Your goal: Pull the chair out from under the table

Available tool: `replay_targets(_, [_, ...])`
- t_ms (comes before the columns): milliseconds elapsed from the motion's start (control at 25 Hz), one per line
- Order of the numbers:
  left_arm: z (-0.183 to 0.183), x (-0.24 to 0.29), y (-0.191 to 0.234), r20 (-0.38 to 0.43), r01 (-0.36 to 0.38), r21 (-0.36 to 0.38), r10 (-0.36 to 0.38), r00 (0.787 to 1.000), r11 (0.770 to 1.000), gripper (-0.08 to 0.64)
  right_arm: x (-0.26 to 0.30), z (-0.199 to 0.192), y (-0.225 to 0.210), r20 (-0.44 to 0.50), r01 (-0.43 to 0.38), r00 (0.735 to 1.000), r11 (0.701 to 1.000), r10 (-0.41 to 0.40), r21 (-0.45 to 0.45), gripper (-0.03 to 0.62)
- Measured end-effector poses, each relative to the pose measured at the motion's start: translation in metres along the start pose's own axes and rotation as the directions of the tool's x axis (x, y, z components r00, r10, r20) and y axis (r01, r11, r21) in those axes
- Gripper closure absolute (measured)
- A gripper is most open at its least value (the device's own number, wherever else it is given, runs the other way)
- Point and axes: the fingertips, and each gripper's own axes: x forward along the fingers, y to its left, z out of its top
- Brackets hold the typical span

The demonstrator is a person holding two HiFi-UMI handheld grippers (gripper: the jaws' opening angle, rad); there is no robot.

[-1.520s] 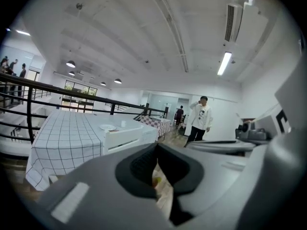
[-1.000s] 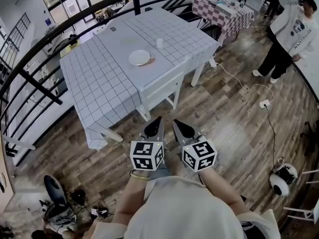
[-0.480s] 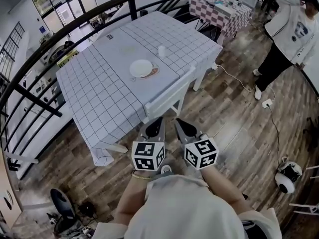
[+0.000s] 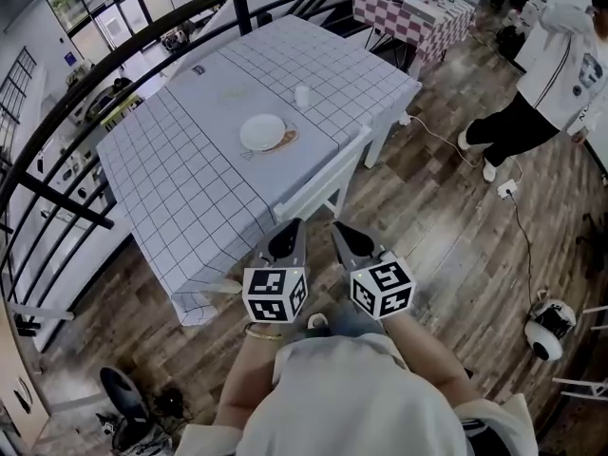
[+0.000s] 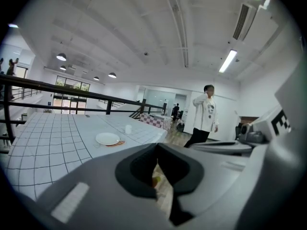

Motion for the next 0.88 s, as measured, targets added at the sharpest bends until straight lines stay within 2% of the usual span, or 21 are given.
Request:
replay_targets(360, [0.002, 0.035, 0.004, -0.021, -0.022, -0.006, 0.022, 1.0, 1.0, 0.551, 0.021, 0.009, -0.035, -0.012, -0.03, 0.999, 1.0, 0.03, -0.004, 0.595])
replay_targets(640, [0.01, 0.076, 0.01, -0.009, -0.079, -0.024, 0.079, 0.997, 0.997, 0.551, 0.054, 0.027, -0.071, -0.033, -0.12, 0.993, 0.99, 0.117, -0.076, 0.595])
replay_targets(880, [0.019, 0.106, 0.022, -0.009, -0.144, -0.052, 0.144, 0.99, 0.988, 0.551, 0.086, 0.038, -0.091, -0.073, -0.212, 0.976, 0.97, 0.204, -0.124, 0.595])
